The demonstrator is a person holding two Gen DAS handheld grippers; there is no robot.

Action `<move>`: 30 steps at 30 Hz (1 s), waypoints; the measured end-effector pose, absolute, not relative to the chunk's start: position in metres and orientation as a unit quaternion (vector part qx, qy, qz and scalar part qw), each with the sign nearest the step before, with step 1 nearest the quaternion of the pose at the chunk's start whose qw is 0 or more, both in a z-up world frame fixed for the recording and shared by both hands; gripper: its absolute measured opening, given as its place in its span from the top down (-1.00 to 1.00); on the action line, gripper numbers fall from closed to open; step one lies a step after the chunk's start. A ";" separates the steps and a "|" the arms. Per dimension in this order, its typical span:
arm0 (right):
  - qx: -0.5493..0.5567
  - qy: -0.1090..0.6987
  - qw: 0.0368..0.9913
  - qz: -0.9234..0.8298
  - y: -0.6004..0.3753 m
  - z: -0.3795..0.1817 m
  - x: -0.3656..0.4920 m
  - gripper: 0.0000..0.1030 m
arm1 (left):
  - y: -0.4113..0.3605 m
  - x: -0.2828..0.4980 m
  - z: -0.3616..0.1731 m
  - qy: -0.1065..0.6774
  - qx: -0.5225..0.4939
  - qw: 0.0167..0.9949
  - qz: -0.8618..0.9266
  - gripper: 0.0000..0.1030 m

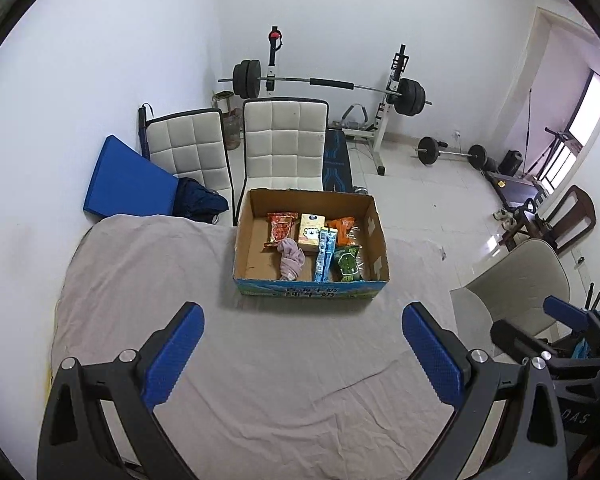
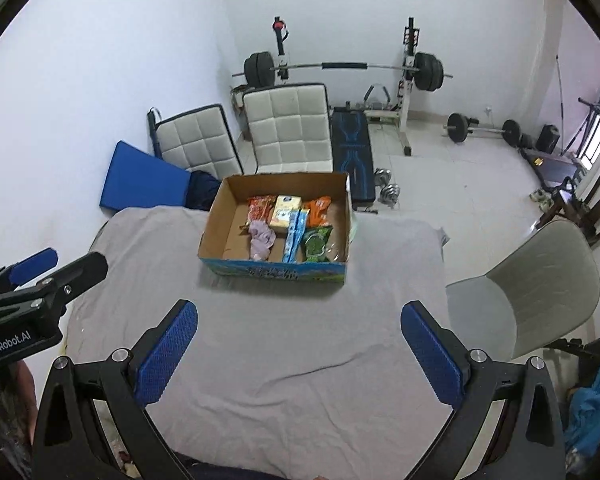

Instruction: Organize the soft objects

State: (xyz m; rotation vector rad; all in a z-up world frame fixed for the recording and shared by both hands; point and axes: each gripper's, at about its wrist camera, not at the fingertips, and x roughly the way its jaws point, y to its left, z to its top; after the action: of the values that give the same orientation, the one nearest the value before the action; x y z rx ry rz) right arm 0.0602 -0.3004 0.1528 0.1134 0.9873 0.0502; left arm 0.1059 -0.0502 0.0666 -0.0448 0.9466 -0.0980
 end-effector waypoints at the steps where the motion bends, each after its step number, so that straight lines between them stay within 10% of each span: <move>1: 0.054 0.471 0.880 0.021 -0.302 0.154 0.062 -1.00 | -0.051 0.106 0.067 0.453 -0.019 0.890 -0.044 -0.97; 30: 0.036 0.437 0.898 -0.012 -0.305 0.163 0.084 -1.00 | -0.049 0.114 0.060 0.429 -0.004 0.903 -0.011 -0.97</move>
State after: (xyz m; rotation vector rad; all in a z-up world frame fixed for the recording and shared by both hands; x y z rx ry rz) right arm 0.0844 -0.3051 0.1632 0.0738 0.9056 -0.0250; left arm 0.1140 -0.0492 0.0604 -0.0092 0.8871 -0.0218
